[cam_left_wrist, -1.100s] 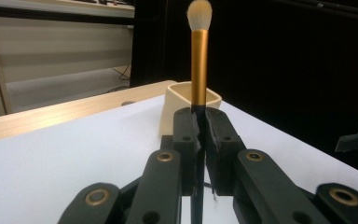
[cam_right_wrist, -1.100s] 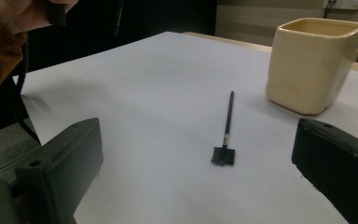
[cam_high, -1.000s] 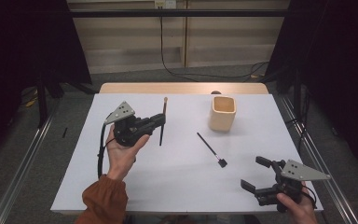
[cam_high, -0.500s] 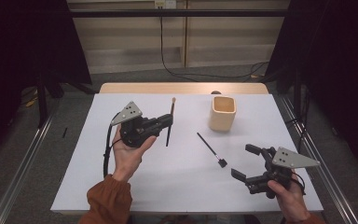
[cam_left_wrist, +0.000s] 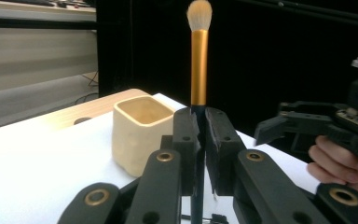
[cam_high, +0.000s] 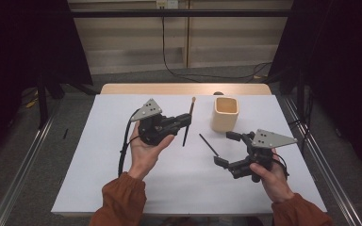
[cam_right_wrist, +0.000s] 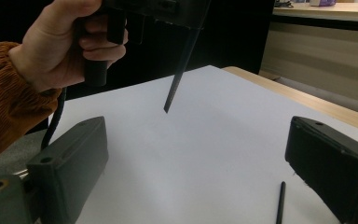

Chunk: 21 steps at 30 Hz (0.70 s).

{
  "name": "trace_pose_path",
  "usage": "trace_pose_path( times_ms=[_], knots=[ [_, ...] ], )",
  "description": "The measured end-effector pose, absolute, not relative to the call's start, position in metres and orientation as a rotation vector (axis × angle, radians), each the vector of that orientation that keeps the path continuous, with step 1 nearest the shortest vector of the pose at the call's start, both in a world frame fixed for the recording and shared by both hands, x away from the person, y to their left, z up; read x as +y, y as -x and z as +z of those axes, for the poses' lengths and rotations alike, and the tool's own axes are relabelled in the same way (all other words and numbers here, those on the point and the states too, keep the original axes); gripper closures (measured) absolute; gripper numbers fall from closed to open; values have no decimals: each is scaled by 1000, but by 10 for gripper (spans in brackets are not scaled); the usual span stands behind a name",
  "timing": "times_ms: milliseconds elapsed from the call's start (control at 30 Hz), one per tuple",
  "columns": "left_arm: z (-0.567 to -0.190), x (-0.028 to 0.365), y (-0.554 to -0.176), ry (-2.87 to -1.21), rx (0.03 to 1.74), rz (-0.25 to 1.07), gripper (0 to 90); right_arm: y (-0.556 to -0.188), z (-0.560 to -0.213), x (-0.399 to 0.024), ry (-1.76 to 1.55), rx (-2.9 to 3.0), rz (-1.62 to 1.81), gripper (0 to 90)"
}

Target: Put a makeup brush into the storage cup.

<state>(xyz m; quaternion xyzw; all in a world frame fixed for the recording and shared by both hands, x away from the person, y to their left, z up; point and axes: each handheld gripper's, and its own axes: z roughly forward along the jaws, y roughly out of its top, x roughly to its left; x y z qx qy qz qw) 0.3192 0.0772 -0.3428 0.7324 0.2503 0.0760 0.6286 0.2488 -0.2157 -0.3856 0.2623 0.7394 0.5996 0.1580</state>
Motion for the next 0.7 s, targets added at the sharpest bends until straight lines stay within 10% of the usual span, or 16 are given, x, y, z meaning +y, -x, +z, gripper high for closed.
trace_pose_path(
  times_ms=[700],
  knots=[
    [-344,69,-308,-1672,545,150,835,-270,-383,-186,-734,2180,1829,110]
  ],
)
